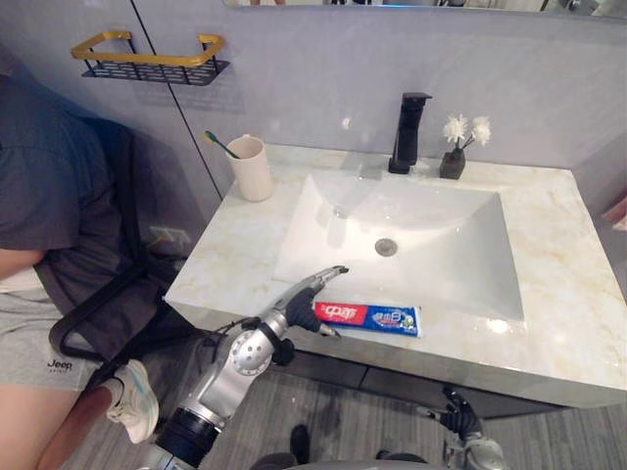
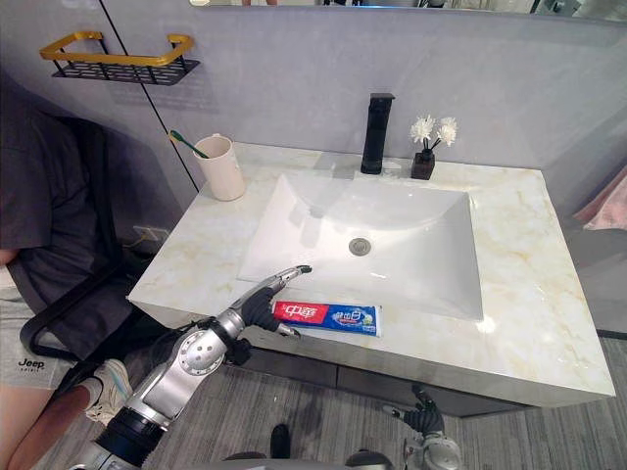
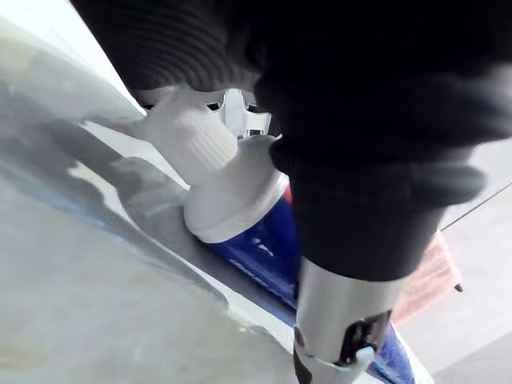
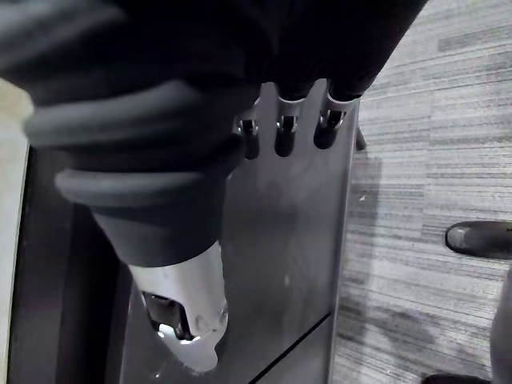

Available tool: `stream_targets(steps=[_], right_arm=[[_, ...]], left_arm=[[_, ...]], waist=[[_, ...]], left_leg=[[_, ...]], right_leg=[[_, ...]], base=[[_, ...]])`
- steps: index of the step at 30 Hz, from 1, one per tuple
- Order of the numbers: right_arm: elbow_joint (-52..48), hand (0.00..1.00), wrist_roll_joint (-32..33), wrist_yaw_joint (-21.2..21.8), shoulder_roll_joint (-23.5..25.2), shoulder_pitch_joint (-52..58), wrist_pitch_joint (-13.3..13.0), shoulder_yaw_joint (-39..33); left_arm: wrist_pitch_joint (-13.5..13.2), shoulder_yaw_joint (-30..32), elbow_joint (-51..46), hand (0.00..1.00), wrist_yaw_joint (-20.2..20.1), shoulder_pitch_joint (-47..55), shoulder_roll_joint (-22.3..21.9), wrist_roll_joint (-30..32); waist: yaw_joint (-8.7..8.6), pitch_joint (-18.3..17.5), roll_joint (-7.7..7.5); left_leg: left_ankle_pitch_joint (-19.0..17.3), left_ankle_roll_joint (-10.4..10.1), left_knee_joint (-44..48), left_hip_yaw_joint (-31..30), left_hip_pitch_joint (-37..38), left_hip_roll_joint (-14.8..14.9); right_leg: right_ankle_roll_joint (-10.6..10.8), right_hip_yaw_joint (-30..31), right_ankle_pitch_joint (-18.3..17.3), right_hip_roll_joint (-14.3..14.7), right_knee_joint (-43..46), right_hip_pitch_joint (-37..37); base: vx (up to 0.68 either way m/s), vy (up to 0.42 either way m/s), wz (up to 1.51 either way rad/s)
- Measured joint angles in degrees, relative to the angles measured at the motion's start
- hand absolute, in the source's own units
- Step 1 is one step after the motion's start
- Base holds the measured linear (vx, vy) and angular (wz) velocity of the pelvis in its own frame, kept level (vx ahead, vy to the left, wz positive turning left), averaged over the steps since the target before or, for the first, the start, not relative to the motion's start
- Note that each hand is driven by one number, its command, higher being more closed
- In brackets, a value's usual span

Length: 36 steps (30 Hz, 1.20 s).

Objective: Organize washtable

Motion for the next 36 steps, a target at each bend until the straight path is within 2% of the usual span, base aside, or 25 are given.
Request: stream_targets(steps=[7, 16, 28, 36], right_arm=[[0.00, 0.00, -0.41, 0.14, 0.00, 0.03, 0.00, 0.67], [0.01, 0.00, -0.43, 0.09, 0.02, 0.09, 0.00, 1.59], [0.11, 0.00, -1.64, 0.04, 0.08, 0.09, 0.00, 1.60], [0.65, 0.00, -1.73, 0.07, 0.13, -0.06, 0.87, 1.61]], left_arm=[[0.16, -0.03, -0.03, 0.00, 0.60, -0.04, 0.44, 0.90], [0.20, -0.01, 0.02, 0.00, 4.31, -0.21, 0.10, 5.45], [0.67, 0.09, 1.30, 0.00, 4.53, -0.78, -0.83, 5.19], [0.78, 0.29, 2.34, 0.00, 4.12, -0.89, -0.82, 0.74]], waist=[[0.00, -0.01, 0.01], [-0.04, -0.01, 0.00], [0.00, 0.00, -0.02], [0.03, -0.01, -0.04]], left_leg=[[0.01, 0.02, 0.00, -0.08, 0.01, -0.05], [0.02, 0.02, 0.00, 0.17, 0.04, -0.04], [0.02, 0.01, -0.07, 0.40, 0.03, -0.03], [0.01, 0.01, -0.13, 0.76, -0.25, -0.04]], right_leg=[[0.09, -0.02, 0.13, -0.05, 0.02, 0.02], [0.13, 0.02, 0.22, -0.06, -0.01, 0.04], [0.14, 0.17, 0.39, -0.06, -0.33, 0.01], [0.21, 0.39, 0.92, -0.03, -1.16, -0.02]], base=[[-0.01, -0.006, 0.00], [0.00, 0.000, 0.00], [0.00, 0.000, 0.00], [0.00, 0.000, 0.00]])
